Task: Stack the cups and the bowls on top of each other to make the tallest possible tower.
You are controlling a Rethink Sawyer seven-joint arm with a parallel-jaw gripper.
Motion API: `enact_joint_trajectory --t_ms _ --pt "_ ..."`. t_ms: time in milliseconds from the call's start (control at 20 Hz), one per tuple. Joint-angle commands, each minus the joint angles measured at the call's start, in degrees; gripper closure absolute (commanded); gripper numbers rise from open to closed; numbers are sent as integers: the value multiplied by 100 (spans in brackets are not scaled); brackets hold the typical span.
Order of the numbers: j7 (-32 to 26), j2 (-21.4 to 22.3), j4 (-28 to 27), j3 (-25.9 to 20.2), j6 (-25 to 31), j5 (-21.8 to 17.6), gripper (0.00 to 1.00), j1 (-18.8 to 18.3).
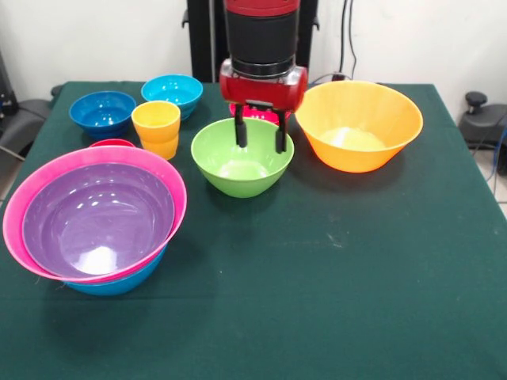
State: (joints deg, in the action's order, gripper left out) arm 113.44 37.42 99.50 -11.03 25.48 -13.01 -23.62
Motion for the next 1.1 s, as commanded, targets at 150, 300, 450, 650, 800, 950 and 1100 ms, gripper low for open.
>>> enact_joint_trajectory --t_ms 150,300,450,650,800,950,1100 --pt "652 -340 -152 -35 331 194 0 470" --pt "624 -580 -317 -20 223 217 0 521" --pt "559 -834 -485 -23 76 231 0 516" --pt "584 -989 -495 26 -238 177 0 539" --pt "595 -1211 -659 61 -392 144 0 554" --pt "522 -1425 -878 53 -450 118 0 511" --pt "456 -1430 -902 34 -418 107 0 457"
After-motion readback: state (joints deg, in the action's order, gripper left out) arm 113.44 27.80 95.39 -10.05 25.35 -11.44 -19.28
